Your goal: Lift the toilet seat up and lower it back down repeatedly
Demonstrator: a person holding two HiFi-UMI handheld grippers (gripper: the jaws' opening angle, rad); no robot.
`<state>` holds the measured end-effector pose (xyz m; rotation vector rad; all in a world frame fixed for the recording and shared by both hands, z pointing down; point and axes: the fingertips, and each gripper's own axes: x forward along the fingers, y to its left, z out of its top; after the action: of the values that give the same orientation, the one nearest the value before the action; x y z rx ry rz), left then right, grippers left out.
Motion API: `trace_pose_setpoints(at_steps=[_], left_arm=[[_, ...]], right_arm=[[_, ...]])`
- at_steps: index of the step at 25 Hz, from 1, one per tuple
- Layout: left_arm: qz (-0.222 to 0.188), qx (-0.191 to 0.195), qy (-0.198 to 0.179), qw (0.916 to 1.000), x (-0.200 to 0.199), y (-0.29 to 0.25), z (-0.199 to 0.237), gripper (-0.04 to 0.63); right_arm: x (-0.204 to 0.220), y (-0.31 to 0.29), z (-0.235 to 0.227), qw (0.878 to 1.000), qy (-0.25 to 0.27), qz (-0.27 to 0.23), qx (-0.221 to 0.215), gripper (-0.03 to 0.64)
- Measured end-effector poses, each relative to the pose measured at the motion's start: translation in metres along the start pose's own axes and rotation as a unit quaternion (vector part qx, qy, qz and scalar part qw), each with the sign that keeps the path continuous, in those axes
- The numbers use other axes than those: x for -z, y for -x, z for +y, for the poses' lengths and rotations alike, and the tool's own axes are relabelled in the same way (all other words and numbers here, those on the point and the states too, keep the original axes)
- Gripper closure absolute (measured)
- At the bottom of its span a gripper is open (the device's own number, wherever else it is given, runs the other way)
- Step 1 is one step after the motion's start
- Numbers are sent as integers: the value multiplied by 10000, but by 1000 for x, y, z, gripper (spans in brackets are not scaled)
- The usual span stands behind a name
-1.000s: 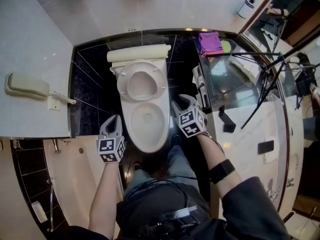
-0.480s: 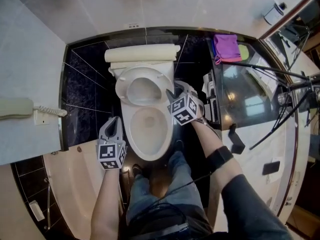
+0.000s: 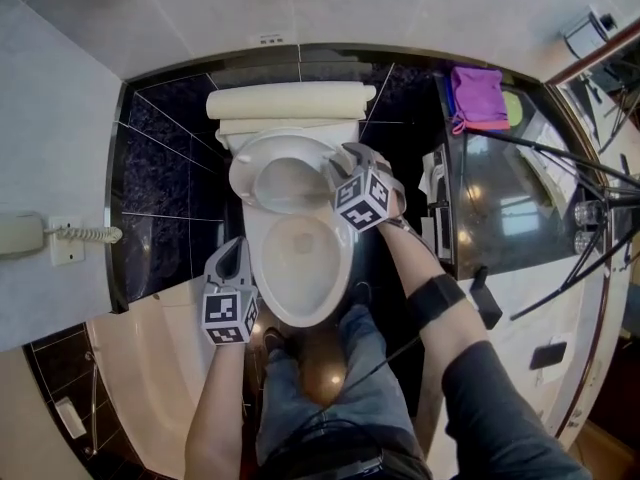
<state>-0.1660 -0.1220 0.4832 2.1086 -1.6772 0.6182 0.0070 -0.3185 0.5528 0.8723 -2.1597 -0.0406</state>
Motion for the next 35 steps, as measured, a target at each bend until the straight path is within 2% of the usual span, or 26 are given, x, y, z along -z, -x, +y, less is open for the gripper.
trace_pose_setpoints(at_steps=[5, 8, 21, 35], left_arm=[[94, -34, 46, 9999, 14, -6, -2, 595], [135, -41, 74, 9999, 19, -8, -3, 595], [315, 66, 194, 9993, 44, -8, -17, 595], [583, 293, 306, 9974, 96, 4, -25, 595]], right_arm=[[-14, -17, 3, 9998, 104, -139, -48, 454], [-22, -23, 3, 9994, 313, -115, -33, 526], [-20, -8, 14, 9993, 372, -47, -2, 526], [-2, 55, 73, 9959, 831, -241, 278, 528]])
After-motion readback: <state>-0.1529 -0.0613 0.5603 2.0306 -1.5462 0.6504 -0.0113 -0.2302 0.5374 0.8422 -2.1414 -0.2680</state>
